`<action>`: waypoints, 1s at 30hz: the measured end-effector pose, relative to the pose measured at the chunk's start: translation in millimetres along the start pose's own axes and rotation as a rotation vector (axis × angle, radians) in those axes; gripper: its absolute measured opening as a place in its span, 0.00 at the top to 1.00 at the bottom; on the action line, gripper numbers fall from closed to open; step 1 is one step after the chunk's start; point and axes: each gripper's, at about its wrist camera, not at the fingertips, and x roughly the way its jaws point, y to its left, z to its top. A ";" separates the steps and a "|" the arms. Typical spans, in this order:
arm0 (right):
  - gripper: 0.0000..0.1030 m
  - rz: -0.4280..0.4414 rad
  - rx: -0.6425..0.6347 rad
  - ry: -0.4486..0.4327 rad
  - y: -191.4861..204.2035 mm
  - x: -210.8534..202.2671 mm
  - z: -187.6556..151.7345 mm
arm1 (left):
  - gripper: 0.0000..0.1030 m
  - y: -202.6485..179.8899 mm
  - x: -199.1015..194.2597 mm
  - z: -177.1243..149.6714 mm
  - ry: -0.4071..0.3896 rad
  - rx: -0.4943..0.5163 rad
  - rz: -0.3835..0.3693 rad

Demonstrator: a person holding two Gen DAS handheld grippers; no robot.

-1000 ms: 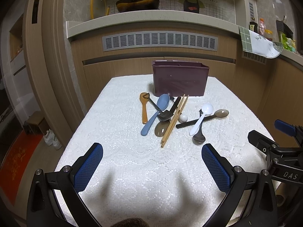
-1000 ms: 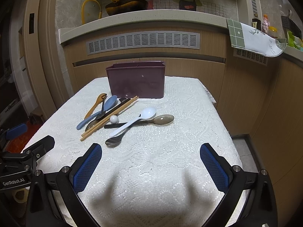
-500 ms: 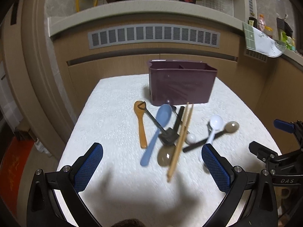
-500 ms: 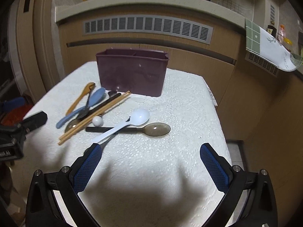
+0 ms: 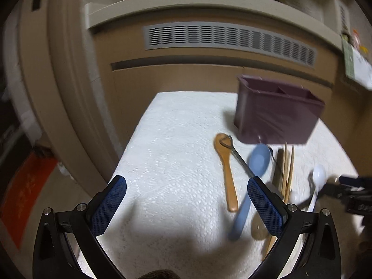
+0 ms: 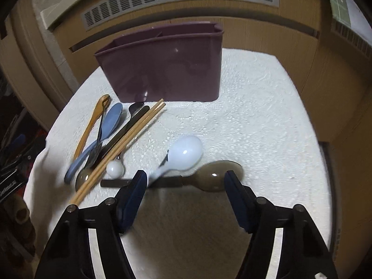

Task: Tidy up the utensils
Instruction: 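Grasp the white plastic spoon with the right tool while the left tool grasps the wooden spoon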

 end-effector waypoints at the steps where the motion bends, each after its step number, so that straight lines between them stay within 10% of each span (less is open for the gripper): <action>1: 0.36 -0.006 0.016 0.004 2.2 5.0 4.0 | 0.00 3.9 0.3 1.6 -0.001 -0.016 -0.009; 8: 0.52 -0.086 0.037 0.062 29.5 42.2 21.7 | 0.00 2.2 2.7 -1.8 0.003 0.008 -0.033; 10: 0.72 -0.122 -0.012 0.023 39.1 43.2 21.6 | 0.00 -1.4 6.6 -5.6 0.038 0.003 -0.069; 17: 0.72 -0.087 -0.104 -0.083 28.5 10.6 16.3 | 0.02 -37.0 4.9 -15.3 0.118 0.027 -0.197; 23: 0.72 -0.038 -0.064 -0.146 -2.6 -15.9 4.9 | 0.36 -61.0 11.9 -13.9 0.216 -0.025 -0.328; 30: 0.72 -0.021 -0.026 -0.216 -21.0 -17.5 -6.3 | 0.47 -65.3 11.0 -6.8 0.232 0.011 -0.263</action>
